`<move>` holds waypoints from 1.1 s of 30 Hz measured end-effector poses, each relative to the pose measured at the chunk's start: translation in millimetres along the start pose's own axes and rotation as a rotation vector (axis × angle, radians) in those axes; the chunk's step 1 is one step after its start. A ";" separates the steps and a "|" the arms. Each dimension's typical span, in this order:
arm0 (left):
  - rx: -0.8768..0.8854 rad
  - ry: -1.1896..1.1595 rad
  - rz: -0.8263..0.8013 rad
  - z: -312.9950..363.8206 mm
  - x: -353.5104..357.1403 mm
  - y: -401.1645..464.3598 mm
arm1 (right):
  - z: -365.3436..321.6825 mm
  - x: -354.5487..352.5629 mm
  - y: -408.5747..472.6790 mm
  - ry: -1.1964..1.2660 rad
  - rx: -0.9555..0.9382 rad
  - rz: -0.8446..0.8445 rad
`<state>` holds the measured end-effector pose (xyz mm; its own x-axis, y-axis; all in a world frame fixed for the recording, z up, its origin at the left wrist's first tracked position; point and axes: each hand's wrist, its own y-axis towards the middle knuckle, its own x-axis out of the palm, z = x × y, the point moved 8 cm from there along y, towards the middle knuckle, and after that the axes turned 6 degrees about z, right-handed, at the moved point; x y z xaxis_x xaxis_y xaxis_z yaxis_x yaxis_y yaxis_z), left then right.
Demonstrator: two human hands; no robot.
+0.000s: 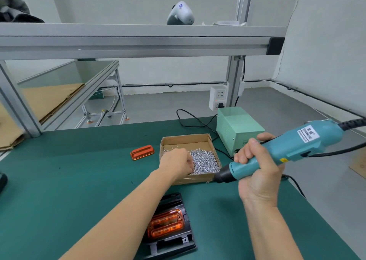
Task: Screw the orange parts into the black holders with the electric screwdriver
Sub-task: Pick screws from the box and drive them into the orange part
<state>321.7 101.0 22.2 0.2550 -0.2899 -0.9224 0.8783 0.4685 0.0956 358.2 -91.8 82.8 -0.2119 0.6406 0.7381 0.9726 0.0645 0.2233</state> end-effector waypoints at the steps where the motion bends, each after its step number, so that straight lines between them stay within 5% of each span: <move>1: -0.001 -0.042 0.025 -0.8 -2.2 -1.0 | -0.3 -0.2 0.2 0.000 0.002 0.001; 8: -0.238 -0.808 0.197 -27.5 -23.3 -33.6 | -4.6 0.6 -0.8 0.005 0.003 0.005; 12: -0.368 -1.389 0.117 -27.3 -23.8 -69.9 | -10.2 8.0 -4.5 0.074 0.022 -0.019; 16: -0.350 -1.719 0.010 -15.7 -26.5 -105.0 | -15.8 24.6 -13.7 0.205 0.079 -0.051; 33: -0.316 -1.996 -0.007 0.2 -30.5 -155.7 | -38.1 76.3 -55.7 0.283 0.113 -0.191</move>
<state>177.2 36.7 35.6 0.4498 -0.5247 0.7228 0.8499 0.5003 -0.1658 284.2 -75.6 151.0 -0.3937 0.3722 0.8405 0.9139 0.2570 0.3143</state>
